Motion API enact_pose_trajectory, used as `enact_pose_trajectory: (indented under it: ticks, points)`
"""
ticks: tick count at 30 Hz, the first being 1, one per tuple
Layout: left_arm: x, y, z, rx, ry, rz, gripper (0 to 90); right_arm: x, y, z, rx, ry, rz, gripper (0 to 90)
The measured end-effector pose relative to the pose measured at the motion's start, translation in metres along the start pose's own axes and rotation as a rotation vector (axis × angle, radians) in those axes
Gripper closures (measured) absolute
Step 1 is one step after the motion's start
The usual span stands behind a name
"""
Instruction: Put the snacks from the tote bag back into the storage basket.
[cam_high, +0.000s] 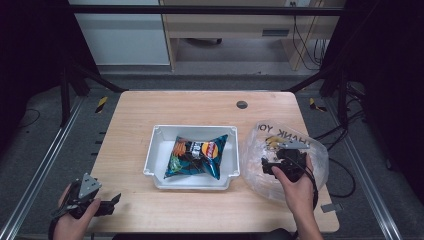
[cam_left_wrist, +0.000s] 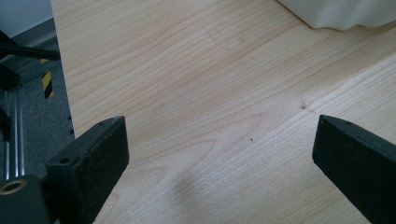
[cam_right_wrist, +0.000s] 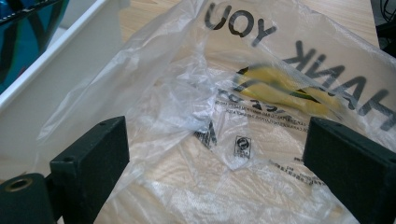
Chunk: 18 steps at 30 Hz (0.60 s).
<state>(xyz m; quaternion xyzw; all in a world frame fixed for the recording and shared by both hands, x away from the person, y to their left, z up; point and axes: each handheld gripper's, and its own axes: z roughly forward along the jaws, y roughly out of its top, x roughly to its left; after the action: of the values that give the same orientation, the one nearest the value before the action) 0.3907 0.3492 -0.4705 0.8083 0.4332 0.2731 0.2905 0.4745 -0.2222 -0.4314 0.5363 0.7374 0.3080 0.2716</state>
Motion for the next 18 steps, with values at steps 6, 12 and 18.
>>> enact_pose_trajectory:
  ticks: [6,12,18]
  points:
    - [0.000,0.000,-0.001,-0.003,0.001,-0.001,3.3,-0.002,0.003,0.016,0.020,-0.002,-0.005,7.3]
    - [0.000,0.000,0.000,-0.001,0.000,0.001,3.3,-0.002,0.006,0.031,0.034,0.000,-0.001,7.3]
    - [0.000,0.000,0.000,-0.002,0.000,-0.002,3.3,-0.003,0.006,0.041,0.046,-0.003,0.001,7.7]
